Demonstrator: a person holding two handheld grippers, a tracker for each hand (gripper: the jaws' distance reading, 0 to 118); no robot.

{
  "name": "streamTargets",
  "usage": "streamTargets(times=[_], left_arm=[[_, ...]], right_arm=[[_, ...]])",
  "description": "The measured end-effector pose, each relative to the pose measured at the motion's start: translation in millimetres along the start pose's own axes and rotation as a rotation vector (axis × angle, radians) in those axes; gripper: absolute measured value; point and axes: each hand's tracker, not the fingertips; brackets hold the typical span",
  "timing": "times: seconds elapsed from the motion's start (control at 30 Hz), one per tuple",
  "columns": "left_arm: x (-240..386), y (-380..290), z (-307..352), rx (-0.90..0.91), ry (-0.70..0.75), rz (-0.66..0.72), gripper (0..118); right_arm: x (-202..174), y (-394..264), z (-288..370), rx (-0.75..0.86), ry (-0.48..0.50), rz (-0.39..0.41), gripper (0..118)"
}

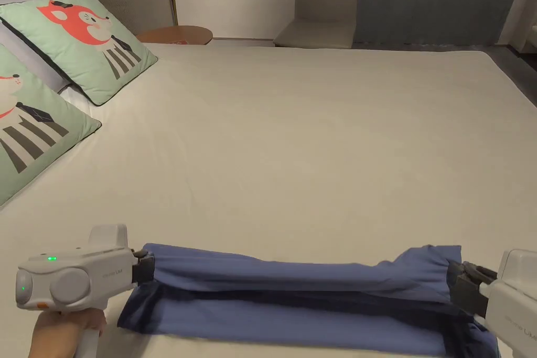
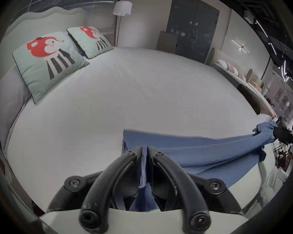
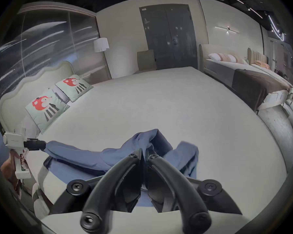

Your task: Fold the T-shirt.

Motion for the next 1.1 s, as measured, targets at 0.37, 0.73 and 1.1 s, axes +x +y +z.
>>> streamTargets(times=[0.37, 0.73, 1.1], left_arm=[[-4.3, -54.3, -13.5, -0.090, 0.059, -0.004, 4], [7.5, -25.8, -1.7, -0.041, 0.016, 0.023, 111], [92.5, 35.8, 84.6, 0.553, -0.045, -0.041, 109]], right_arm=[[2.0, -53.6, -21.8, -0.102, -0.135, 0.038, 4], [-18.3, -22.1, -2.7, 0.013, -0.158, 0.061, 109], [-81.8, 57.8, 39.4, 0.391, -0.132, 0.163, 112]])
